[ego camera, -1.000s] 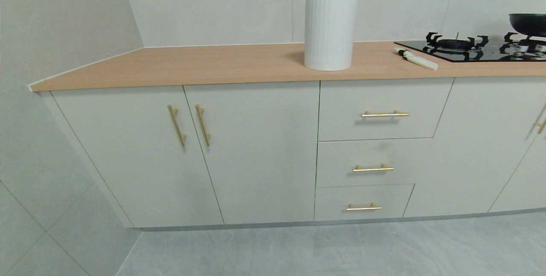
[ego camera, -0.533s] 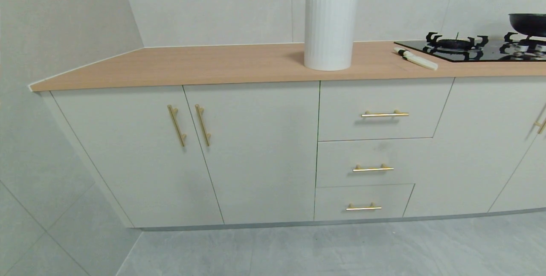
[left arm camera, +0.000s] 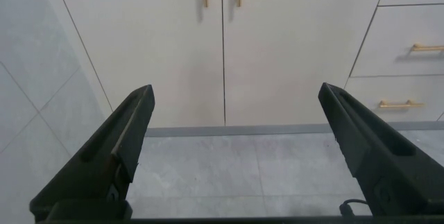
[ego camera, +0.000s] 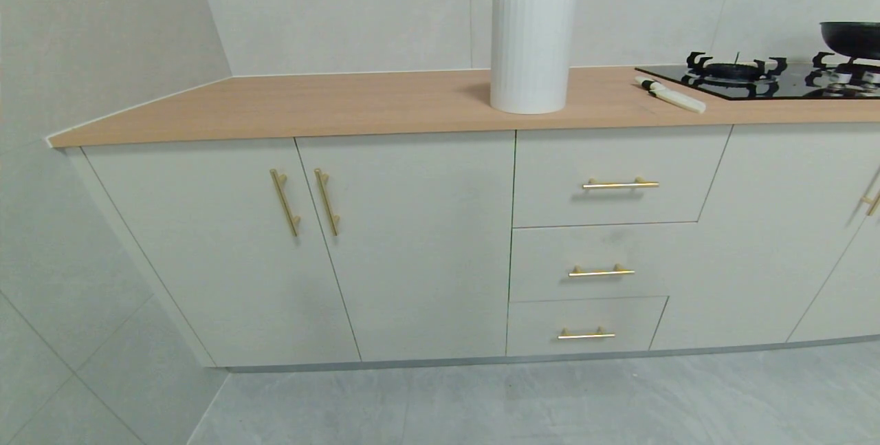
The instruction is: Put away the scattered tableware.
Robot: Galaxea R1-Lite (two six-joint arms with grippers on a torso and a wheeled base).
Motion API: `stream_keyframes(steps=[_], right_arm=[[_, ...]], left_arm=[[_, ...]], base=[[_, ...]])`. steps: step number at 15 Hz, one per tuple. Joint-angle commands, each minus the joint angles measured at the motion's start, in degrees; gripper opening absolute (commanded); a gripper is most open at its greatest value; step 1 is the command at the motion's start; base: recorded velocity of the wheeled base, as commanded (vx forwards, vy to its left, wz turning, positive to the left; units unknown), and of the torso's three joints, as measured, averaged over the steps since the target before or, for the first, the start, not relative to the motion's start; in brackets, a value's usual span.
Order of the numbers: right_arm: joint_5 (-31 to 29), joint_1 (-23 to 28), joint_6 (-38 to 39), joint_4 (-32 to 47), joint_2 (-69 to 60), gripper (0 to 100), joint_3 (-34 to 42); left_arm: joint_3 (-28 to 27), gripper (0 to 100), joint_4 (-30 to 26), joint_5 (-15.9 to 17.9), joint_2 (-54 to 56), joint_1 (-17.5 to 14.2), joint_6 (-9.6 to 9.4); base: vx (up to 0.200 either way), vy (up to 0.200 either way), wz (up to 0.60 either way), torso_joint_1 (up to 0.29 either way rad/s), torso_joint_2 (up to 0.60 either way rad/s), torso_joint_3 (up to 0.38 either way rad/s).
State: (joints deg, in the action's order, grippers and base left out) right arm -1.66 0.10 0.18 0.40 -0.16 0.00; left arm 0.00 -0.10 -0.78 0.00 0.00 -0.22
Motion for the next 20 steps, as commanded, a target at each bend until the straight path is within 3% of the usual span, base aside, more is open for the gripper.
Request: stream_keyframes(steps=[1, 7, 9, 20], right_arm=[[0.0, 0.0, 0.0, 0.1, 0.2, 100, 0.0], [0.0, 0.0, 0.0, 0.1, 0.2, 100, 0.0], [0.0, 0.0, 0.0, 0.1, 0.2, 100, 0.0], [0.1, 0.0, 0.0, 0.1, 0.2, 100, 0.0]], left_arm=[[0.0, 100, 0.0, 0.0, -0.1, 0.0, 0.04], [0.0, 100, 0.0, 0.0, 0.0, 0.0, -0.66], [0.0, 100, 0.0, 0.0, -0.1, 0.0, 0.04], [0.0, 100, 0.0, 0.0, -0.1, 0.0, 0.04]], base=[[0.0, 0.0, 0.0, 0.0, 0.0, 0.0], [0.0, 0.0, 0.0, 0.0, 0.0, 0.0], [0.2, 0.0, 0.0, 0.002, 0.0, 0.002], [0.2, 0.0, 0.0, 0.004, 0.0, 0.0]])
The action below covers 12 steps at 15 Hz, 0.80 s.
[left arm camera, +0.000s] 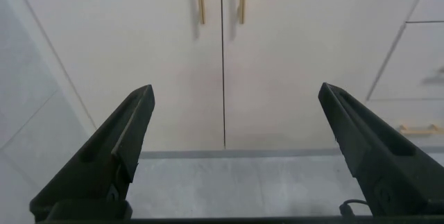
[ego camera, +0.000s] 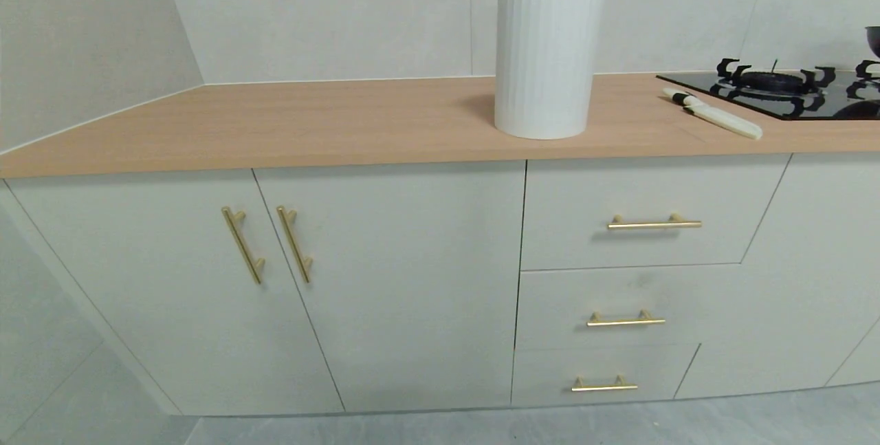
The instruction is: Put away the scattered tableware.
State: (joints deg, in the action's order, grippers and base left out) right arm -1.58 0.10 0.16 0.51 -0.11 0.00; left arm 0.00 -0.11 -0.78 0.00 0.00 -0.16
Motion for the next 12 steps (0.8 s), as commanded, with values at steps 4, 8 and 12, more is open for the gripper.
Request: stream_keyframes(steps=[4, 8, 12], right_arm=[[0.0, 0.0, 0.1, 0.0, 0.1, 100, 0.0], [0.0, 0.0, 0.1, 0.0, 0.1, 100, 0.0], [0.0, 0.0, 0.1, 0.0, 0.1, 100, 0.0]], left_arm=[[0.0, 100, 0.0, 0.0, -0.1, 0.0, -0.02], [0.0, 100, 0.0, 0.0, -0.1, 0.0, -0.11], [0.0, 100, 0.0, 0.0, -0.1, 0.0, -0.02]], base=[[0.2, 0.0, 0.0, 0.0, 0.0, 0.002], [0.2, 0.0, 0.0, 0.002, 0.0, 0.002], [0.1, 0.0, 0.0, 0.002, 0.0, 0.001]])
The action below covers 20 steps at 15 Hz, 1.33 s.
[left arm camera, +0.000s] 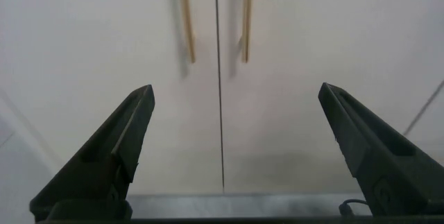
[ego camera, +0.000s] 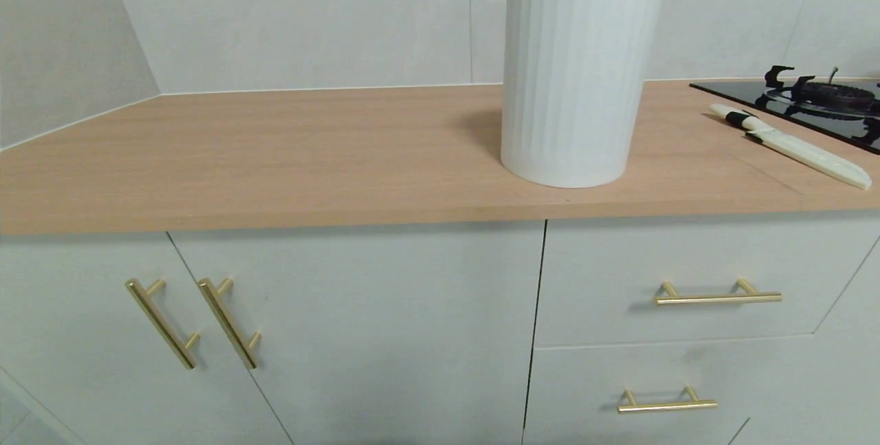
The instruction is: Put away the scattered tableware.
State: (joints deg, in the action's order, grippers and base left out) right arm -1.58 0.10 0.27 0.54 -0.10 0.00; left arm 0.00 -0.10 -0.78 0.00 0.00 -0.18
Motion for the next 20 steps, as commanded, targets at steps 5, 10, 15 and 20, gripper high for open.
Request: stream_keyframes(steps=[5, 10, 15, 20], right_arm=[[-0.1, 0.0, 0.0, 0.0, 0.1, 100, 0.0], [-0.1, 0.0, 0.0, 0.0, 0.1, 100, 0.0], [-0.1, 0.0, 0.0, 0.0, 0.1, 100, 0.0], [-0.1, 0.0, 0.0, 0.0, 0.1, 100, 0.0]], left_arm=[[0.0, 100, 0.0, 0.0, -0.1, 0.0, 0.01], [0.0, 100, 0.0, 0.0, -0.1, 0.0, -0.08], [0.0, 100, 0.0, 0.0, -0.1, 0.0, 0.01], [0.0, 100, 0.0, 0.0, -0.1, 0.0, 0.01]], base=[[0.0, 0.0, 0.0, 0.0, 0.0, 0.0], [0.0, -0.2, 0.0, 0.001, 0.0, 0.002], [0.0, -0.16, 0.0, 0.001, 0.0, 0.003], [0.0, 0.0, 0.0, 0.0, 0.0, 0.0]])
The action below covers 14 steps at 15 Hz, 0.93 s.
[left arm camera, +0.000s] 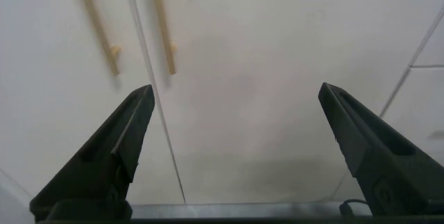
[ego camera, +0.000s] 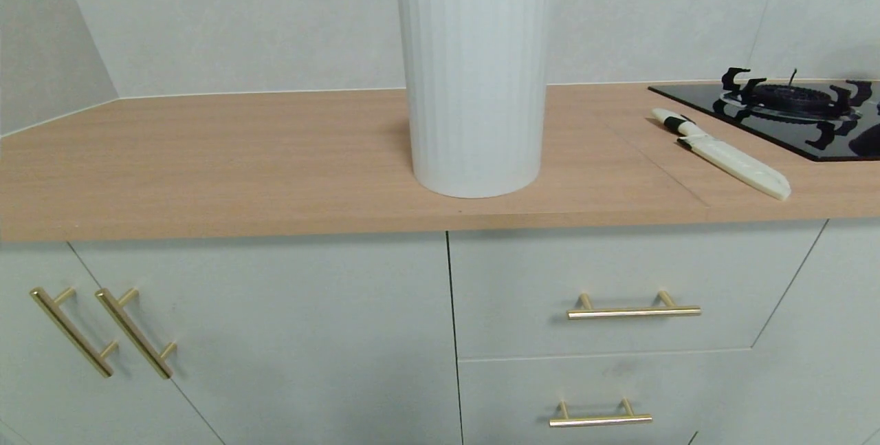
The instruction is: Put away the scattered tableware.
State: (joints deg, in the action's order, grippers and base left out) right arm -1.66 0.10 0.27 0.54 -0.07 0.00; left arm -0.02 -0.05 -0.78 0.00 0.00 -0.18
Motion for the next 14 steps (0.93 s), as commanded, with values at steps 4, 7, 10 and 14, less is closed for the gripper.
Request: stream_keyframes(steps=[4, 7, 10, 14], right_arm=[[0.0, 0.0, 0.0, 0.0, 0.1, 100, 0.0], [0.0, 0.0, 0.0, 0.0, 0.1, 100, 0.0], [0.1, 0.0, -0.1, 0.0, 0.1, 100, 0.0], [0.0, 0.0, -0.1, 0.0, 0.1, 100, 0.0]], left_arm=[[0.0, 100, 0.0, 0.0, -0.1, 0.0, 0.01], [0.0, 100, 0.0, 0.0, -0.1, 0.0, 0.01], [0.0, 100, 0.0, 0.0, 0.0, 0.0, 0.01], [0.0, 100, 0.0, 0.0, -0.1, 0.0, 0.01]], base=[[0.0, 0.0, 0.0, 0.0, 0.0, 0.0], [0.0, 0.0, 0.0, 0.0, 0.0, 0.0], [0.0, 0.0, 0.0, 0.0, 0.0, 0.0], [0.0, 0.0, 0.0, 0.0, 0.0, 0.0]])
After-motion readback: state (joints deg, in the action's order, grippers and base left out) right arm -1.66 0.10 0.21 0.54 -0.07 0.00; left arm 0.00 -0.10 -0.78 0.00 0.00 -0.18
